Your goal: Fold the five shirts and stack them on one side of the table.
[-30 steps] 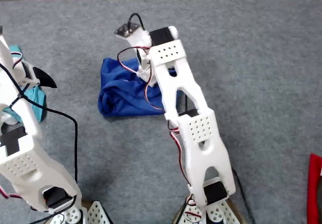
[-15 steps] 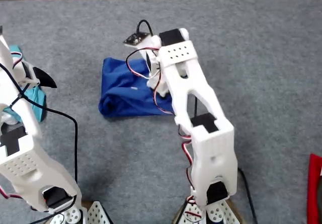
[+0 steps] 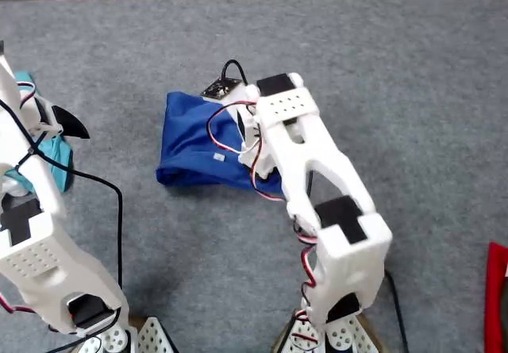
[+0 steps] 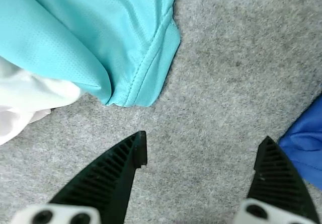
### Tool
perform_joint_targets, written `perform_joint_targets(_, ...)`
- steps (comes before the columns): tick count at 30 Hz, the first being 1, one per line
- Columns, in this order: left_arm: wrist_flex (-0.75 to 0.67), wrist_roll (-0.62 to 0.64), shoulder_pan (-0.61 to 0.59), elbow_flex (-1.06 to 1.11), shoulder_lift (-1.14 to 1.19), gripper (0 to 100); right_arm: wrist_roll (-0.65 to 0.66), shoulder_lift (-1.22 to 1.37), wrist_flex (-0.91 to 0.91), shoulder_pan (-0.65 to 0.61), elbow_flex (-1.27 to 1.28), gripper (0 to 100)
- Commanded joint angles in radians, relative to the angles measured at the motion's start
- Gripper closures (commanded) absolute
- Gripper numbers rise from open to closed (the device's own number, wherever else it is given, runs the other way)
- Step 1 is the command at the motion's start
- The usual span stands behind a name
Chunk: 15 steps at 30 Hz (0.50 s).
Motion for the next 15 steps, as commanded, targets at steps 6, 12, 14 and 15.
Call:
perform_joint_targets(6, 0.008, -0.008, 0.043, -0.008, -0.018, 66, 0.055, -0.117, -0.046, 0.022, 0.053, 74.0)
perform_joint_targets(12, 0.009, 0.028, 0.222, -0.029, -0.019, 66, 0.072, -0.257, -0.009, 0.111, -0.042, 69.7)
perform_joint_targets(14, 0.006, 0.077, 0.31, -0.068, -0.012, 66, 0.094, -0.268, -0.011, 0.159, -0.094, 71.3)
perform_joint_targets(15, 0.002, 0.094, 0.356, -0.094, -0.007, 66, 0.095, -0.257, -0.012, 0.183, -0.127, 72.6)
